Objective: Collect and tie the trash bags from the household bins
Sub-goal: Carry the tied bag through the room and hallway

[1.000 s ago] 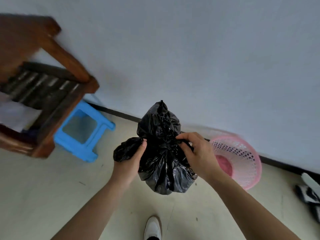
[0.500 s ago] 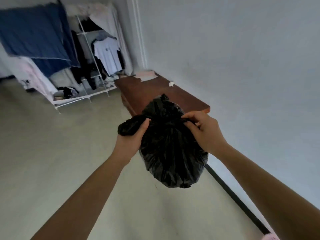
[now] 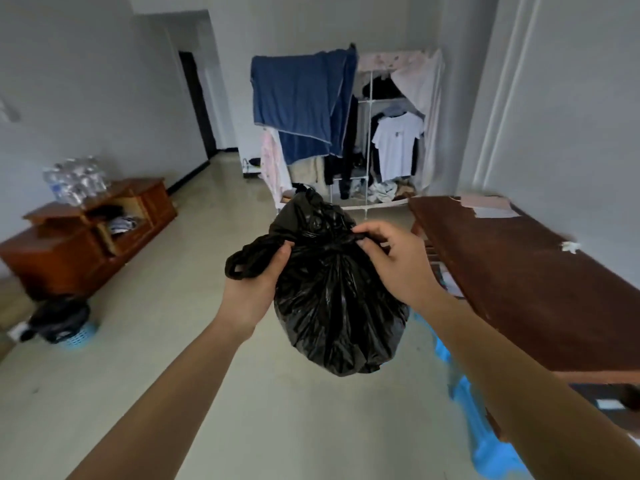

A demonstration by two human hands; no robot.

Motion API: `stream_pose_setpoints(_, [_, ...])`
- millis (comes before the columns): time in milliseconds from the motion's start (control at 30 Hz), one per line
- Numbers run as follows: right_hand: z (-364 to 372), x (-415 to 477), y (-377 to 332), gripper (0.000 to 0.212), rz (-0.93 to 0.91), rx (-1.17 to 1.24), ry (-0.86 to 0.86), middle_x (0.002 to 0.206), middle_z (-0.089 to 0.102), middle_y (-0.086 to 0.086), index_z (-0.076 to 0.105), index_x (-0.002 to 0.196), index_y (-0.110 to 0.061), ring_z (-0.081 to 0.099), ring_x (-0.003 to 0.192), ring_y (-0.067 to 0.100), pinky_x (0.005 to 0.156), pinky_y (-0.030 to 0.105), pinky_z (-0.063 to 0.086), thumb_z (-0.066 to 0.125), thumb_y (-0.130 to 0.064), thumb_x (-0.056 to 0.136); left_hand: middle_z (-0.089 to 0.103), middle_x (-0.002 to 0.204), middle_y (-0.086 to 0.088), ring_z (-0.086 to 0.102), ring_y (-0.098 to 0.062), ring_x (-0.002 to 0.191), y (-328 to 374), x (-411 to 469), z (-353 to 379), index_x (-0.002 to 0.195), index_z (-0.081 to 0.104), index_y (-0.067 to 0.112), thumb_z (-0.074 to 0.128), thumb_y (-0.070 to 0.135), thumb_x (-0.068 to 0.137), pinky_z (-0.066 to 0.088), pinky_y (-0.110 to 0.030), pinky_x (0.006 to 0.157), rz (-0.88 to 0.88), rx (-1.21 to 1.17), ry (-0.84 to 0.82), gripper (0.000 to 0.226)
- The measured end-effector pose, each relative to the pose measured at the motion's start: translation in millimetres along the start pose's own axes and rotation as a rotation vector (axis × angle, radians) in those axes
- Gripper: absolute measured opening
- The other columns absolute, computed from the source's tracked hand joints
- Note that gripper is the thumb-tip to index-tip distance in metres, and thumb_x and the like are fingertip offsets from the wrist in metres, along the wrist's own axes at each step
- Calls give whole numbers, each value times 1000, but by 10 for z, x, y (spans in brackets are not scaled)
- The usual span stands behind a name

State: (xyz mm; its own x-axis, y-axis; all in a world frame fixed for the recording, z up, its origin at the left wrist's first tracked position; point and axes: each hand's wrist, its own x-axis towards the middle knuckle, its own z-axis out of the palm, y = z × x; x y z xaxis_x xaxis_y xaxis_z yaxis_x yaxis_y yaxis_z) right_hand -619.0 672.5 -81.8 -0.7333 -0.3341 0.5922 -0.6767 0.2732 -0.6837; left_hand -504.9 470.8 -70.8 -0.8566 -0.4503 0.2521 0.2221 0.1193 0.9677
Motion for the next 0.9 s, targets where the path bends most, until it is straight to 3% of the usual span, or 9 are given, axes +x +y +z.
stream_pose_setpoints(167, [1074,875,259,19,-18,67,-125,104,69,-14,68,106,-35,63,96,-1,83,15,48,63,-20,95,77,102,10,70,-2,99,-395,833,-665,105,75,21,68,29,94,52,-16,81,-42,-27,121,15])
stream_pose_setpoints(400, [2327,2345,1016,19,-61,159,-186,103,69,-18,70,105,-34,64,97,-2,85,15,49,67,-19,93,75,112,8,70,-7,105,-1031,2558,-1219,115,71,27,70,44,90,50,-34,98,-140,-8,200,31])
stream_pose_setpoints(600, [3160,3901,1778,19,-51,231,-259,103,71,-16,72,104,-33,65,97,-2,85,15,50,68,-19,91,76,108,10,71,-6,101,-1296,4273,-1379,116,69,23,66,33,94,51,-34,93,-123,17,250,25])
stream_pose_setpoints(700, [3551,4642,1972,19,-53,238,-300,103,71,-14,72,104,-31,64,97,-3,82,8,45,68,-18,91,76,105,11,71,-4,98,-1318,5014,-1524,114,69,24,65,31,95,51,-33,90,-109,31,275,20])
stream_pose_setpoints(900, [4541,5858,2428,17,-52,272,-353,102,71,-11,73,104,-29,64,95,-4,81,6,43,69,-19,91,75,110,8,70,-7,102,-1724,6390,-1981,117,69,21,65,32,95,50,-37,98,-100,29,335,24])
